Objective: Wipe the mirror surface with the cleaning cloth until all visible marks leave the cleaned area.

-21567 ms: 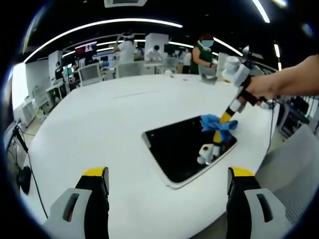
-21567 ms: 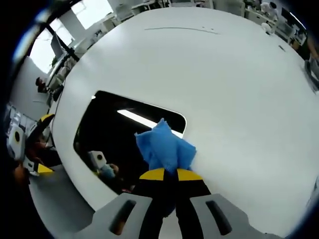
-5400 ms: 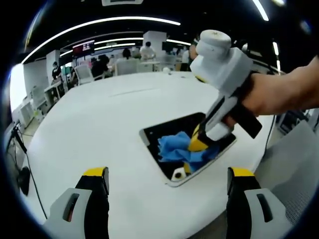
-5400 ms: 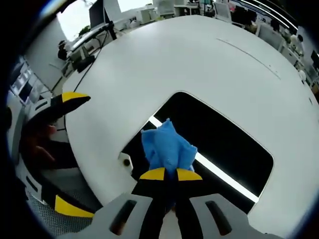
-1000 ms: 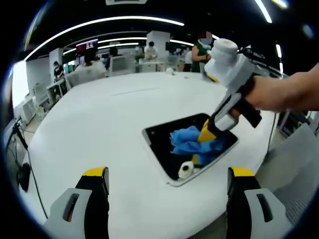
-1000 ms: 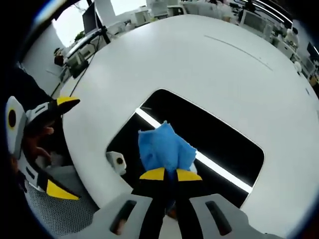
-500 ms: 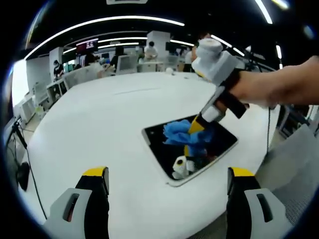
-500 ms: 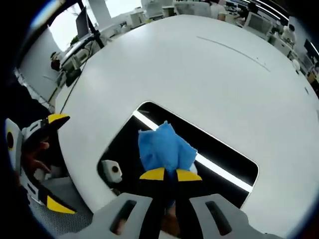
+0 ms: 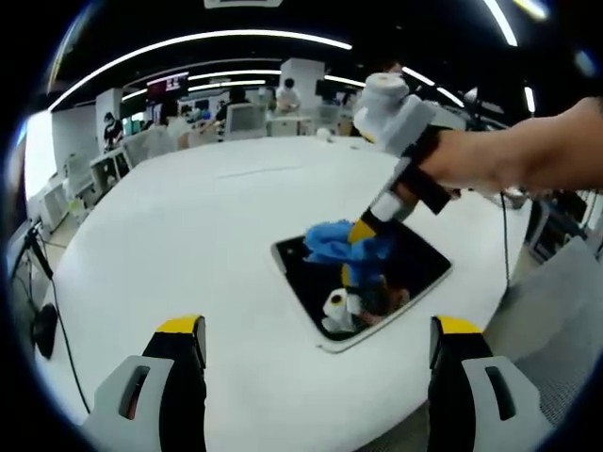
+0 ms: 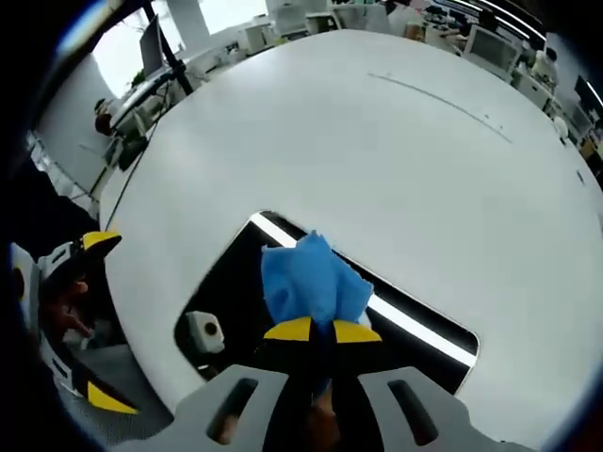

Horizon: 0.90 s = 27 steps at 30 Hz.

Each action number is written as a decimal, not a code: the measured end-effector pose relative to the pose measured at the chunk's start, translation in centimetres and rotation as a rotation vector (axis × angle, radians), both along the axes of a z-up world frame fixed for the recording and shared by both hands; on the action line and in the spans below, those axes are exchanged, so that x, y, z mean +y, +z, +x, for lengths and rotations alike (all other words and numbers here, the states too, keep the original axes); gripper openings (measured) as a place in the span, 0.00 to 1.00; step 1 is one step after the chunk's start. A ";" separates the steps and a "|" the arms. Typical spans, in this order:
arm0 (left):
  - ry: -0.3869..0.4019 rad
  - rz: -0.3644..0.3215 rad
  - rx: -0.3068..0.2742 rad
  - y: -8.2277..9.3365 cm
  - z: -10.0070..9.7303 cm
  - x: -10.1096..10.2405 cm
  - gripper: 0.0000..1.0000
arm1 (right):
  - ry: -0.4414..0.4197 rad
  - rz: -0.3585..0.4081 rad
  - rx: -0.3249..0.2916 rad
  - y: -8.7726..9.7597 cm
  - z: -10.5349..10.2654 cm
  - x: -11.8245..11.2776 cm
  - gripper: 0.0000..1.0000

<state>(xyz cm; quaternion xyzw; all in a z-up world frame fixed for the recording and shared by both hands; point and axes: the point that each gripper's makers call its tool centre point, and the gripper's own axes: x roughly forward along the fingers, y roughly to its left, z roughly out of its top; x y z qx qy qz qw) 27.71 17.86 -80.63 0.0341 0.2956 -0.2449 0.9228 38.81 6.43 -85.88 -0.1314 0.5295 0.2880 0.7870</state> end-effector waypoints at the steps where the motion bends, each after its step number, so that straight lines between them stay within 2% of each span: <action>1: 0.001 0.001 0.000 0.0 0.0 0.0 0.99 | -0.001 0.000 0.000 0.0 0.2 0.0 0.00; 18: 0.001 0.000 0.002 0.0 0.0 0.0 0.99 | -0.035 0.014 0.013 -0.4 3.3 0.2 0.00; 24: 0.003 -0.001 0.002 -0.1 0.0 0.0 0.99 | -0.061 0.025 0.004 -0.2 3.6 0.3 0.01; 27: 0.001 0.000 0.001 -0.1 0.0 0.0 0.99 | -0.083 0.044 0.019 0.0 3.4 0.2 0.00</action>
